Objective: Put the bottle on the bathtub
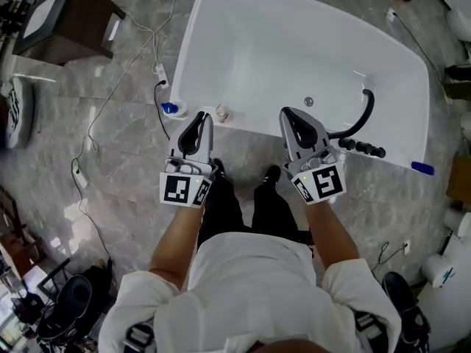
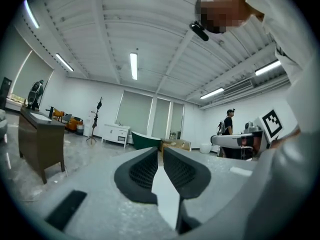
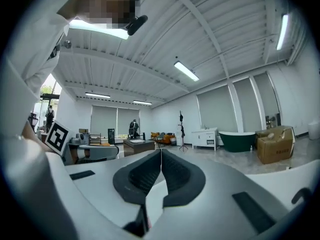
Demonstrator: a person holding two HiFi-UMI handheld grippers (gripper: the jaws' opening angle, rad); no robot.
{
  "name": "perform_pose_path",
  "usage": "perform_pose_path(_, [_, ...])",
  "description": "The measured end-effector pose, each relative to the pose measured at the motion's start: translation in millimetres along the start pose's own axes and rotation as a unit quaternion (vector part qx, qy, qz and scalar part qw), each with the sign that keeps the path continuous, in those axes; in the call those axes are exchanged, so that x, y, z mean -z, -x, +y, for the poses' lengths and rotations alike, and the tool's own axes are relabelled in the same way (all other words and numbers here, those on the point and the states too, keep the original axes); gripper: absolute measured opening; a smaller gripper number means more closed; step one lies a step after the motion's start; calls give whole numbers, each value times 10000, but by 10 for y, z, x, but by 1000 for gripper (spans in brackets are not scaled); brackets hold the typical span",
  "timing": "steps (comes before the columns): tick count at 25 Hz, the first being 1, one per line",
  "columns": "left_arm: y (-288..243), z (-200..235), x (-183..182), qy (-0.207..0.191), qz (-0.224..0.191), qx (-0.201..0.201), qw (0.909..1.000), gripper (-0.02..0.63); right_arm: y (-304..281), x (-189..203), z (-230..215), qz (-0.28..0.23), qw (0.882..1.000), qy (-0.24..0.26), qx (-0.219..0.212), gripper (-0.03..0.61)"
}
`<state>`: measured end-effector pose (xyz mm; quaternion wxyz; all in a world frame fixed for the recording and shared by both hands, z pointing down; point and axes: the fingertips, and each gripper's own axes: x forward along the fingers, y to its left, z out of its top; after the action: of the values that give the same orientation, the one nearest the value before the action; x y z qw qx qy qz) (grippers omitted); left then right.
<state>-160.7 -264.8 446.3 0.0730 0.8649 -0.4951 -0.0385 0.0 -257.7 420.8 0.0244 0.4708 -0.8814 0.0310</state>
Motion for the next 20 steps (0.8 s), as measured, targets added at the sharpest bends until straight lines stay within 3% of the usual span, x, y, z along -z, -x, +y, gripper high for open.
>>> perform_pose_path(4, [-25,-40,-712,-193,-386,131,9990,29,132,-708,-72,-274,9986,456,-81,15])
perform_pose_path(11, [-58,-7,-1503,-364,-678,266,9967,20,602,-1483,-418,-552,9957,587,457,15])
perform_pose_path(15, [3,-31,-1726,-378,-600,427,9966,20,936,-1725,-590,-634,9928,718,719,15])
perform_pose_path(20, [7,-19,-1806,-61,-362,883,9954,18,1342,-2067,-785,-858,9857,908,1133,15])
